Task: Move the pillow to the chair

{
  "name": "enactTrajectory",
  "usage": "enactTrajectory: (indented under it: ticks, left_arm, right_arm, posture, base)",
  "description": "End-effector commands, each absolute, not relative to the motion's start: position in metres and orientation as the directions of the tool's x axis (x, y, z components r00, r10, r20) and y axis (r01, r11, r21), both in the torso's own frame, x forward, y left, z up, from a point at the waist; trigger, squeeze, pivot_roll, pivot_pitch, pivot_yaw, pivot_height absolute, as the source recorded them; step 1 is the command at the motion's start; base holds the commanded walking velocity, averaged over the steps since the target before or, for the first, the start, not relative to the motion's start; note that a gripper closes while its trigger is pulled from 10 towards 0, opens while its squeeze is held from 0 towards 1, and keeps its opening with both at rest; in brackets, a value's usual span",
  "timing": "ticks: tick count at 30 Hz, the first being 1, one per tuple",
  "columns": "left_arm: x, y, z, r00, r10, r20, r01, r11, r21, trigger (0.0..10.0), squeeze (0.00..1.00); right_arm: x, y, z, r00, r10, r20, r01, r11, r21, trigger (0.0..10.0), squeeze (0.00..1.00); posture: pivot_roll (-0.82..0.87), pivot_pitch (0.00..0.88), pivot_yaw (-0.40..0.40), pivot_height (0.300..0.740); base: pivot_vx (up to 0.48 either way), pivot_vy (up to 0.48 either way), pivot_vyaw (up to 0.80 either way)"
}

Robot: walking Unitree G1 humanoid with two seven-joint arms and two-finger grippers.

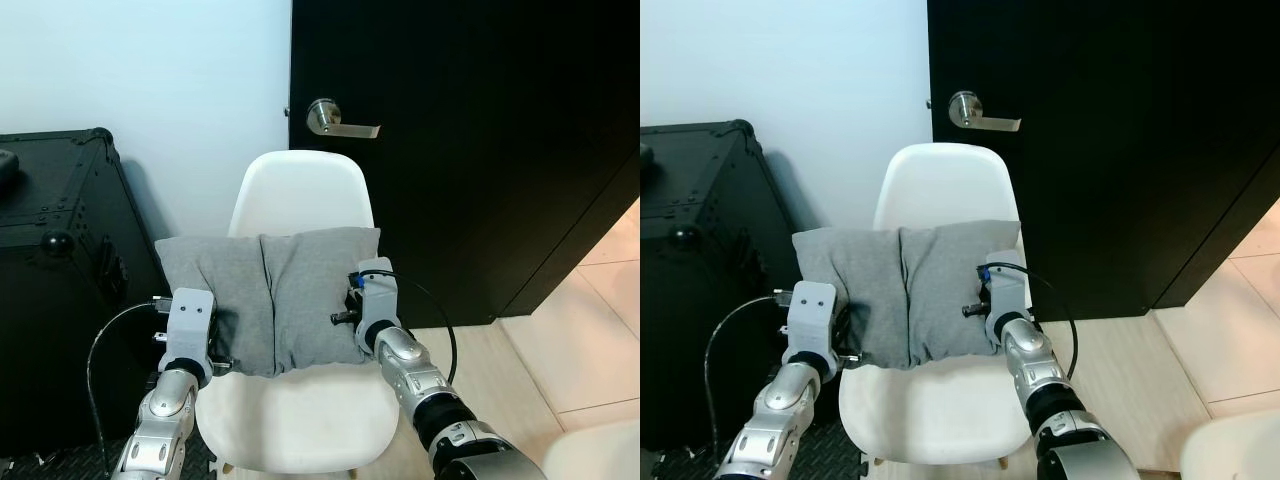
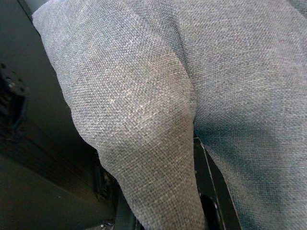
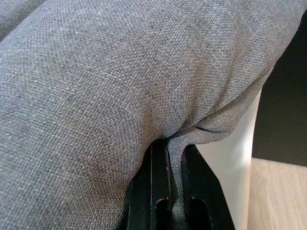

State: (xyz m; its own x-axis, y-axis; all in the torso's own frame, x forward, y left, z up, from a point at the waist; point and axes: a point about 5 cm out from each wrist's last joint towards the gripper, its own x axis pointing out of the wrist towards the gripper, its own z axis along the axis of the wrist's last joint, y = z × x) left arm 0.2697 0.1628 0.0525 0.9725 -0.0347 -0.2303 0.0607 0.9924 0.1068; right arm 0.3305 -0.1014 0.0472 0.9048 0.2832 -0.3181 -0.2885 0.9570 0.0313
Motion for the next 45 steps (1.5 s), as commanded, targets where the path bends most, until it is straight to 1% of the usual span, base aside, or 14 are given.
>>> enactTrajectory:
  ticks: [1,6,10,21,27,31,33,40,45]
  left_arm:
    - [0.273,0.149,0.059,0.978,-0.085,-0.189,0.112,0.984,0.140,10.0,0.00]
    - [0.274,0.148,0.059,0.977,-0.085,-0.194,0.114,0.982,0.148,10.0,0.00]
    - [0.275,0.149,0.058,0.980,-0.054,-0.191,0.077,0.990,0.115,10.0,0.00]
    - [0.274,0.152,0.056,0.980,-0.023,-0.197,0.046,0.993,0.113,10.0,0.00]
    - [0.273,0.152,0.055,0.979,-0.026,-0.202,0.050,0.993,0.111,10.0,0.00]
    - [0.274,0.151,0.050,0.968,-0.058,-0.244,0.097,0.984,0.153,10.0,0.00]
    - [0.275,0.151,0.047,0.962,-0.072,-0.263,0.120,0.978,0.170,10.0,0.00]
    - [0.276,0.154,0.048,0.965,-0.062,-0.256,0.108,0.979,0.170,10.0,0.00]
    - [0.276,0.154,0.048,0.966,-0.061,-0.252,0.106,0.979,0.171,10.0,0.00]
  right_arm:
    - [0.330,-0.092,0.049,0.898,0.319,-0.302,-0.321,0.946,0.045,10.0,0.00]
    - [0.330,-0.091,0.050,0.899,0.318,-0.301,-0.319,0.947,0.048,10.0,0.00]
    - [0.331,-0.092,0.050,0.900,0.317,-0.300,-0.318,0.947,0.047,10.0,0.00]
    - [0.330,-0.091,0.050,0.896,0.325,-0.303,-0.328,0.944,0.040,10.0,0.00]
    - [0.331,-0.090,0.050,0.894,0.328,-0.305,-0.333,0.942,0.039,10.0,0.00]
    - [0.332,-0.091,0.050,0.893,0.327,-0.309,-0.329,0.943,0.046,10.0,0.00]
    - [0.333,-0.093,0.052,0.894,0.331,-0.303,-0.327,0.943,0.066,10.0,0.00]
    - [0.332,-0.095,0.051,0.893,0.335,-0.300,-0.330,0.941,0.069,10.0,0.00]
    - [0.330,-0.091,0.050,0.886,0.352,-0.302,-0.348,0.935,0.069,10.0,0.00]
  posture:
    - [0.13,0.000,-0.045,0.732]
    - [0.13,0.000,-0.045,0.732]
    - [0.13,0.000,-0.048,0.732]
    - [0.13,0.000,-0.054,0.732]
    - [0.13,0.000,-0.056,0.732]
    - [0.13,0.000,-0.059,0.732]
    - [0.12,0.000,-0.058,0.722]
    - [0.13,0.000,-0.061,0.708]
    - [0.13,0.000,-0.063,0.688]
  base:
    - [0.000,-0.480,0.00]
    - [0.000,-0.480,0.00]
    - [0.000,0.000,0.00]
    - [0.000,0.000,0.00]
    - [0.000,0.000,0.00]
    - [0.000,0.000,0.00]
    - [0.000,0.000,0.00]
    - [0.000,0.000,0.00]
    - [0.000,0.000,0.00]
